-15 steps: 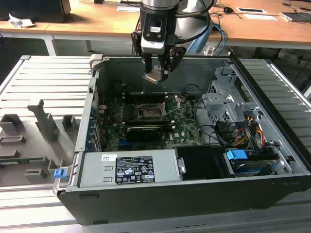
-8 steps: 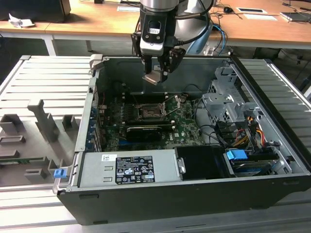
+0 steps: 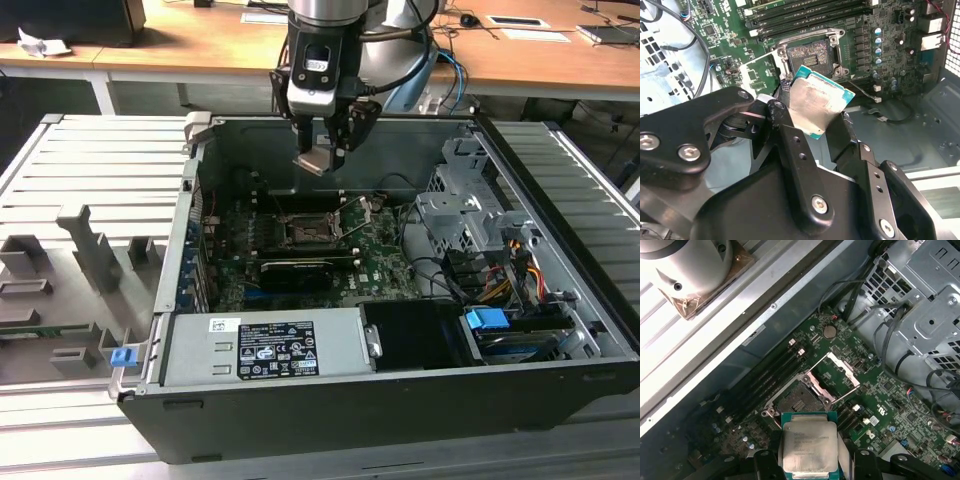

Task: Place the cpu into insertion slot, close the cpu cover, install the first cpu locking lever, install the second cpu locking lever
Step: 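Place the cpu into insertion slot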

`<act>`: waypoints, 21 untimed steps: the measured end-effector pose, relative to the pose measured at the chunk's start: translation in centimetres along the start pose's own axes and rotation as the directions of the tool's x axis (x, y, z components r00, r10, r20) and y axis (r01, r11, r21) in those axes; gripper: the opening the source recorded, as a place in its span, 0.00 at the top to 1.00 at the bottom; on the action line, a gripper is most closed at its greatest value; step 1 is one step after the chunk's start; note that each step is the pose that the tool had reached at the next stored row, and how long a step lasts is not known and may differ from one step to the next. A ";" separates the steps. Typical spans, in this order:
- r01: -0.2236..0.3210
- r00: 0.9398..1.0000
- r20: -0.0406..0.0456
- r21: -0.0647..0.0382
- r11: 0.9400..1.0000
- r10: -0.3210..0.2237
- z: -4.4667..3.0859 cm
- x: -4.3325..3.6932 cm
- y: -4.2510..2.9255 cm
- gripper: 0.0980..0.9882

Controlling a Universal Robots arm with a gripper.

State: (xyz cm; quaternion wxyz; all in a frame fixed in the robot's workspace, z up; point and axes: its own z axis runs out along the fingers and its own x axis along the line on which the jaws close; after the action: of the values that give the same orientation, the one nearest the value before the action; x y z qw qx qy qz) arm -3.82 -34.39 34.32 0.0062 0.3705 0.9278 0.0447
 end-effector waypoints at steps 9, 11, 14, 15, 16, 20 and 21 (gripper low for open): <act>-0.011 1.000 0.001 0.000 1.000 0.011 0.20 0.00 -0.02 0.52; -0.013 1.000 0.001 0.000 1.000 0.013 0.24 -0.01 -0.02 0.52; -0.016 1.000 0.001 0.000 1.000 0.016 0.30 -0.01 -0.03 0.52; -0.017 1.000 0.002 0.000 1.000 0.017 0.34 -0.01 -0.03 0.52; -0.018 1.000 0.002 0.000 1.000 0.018 0.36 -0.01 -0.03 0.52; -0.022 1.000 0.002 0.000 1.000 0.022 0.44 -0.01 -0.04 0.52; -0.023 1.000 0.002 0.000 1.000 0.023 0.44 -0.01 -0.04 0.52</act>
State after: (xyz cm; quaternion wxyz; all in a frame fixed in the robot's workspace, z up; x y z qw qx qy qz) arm -3.82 -34.38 33.87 0.0067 0.3811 0.9234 0.0445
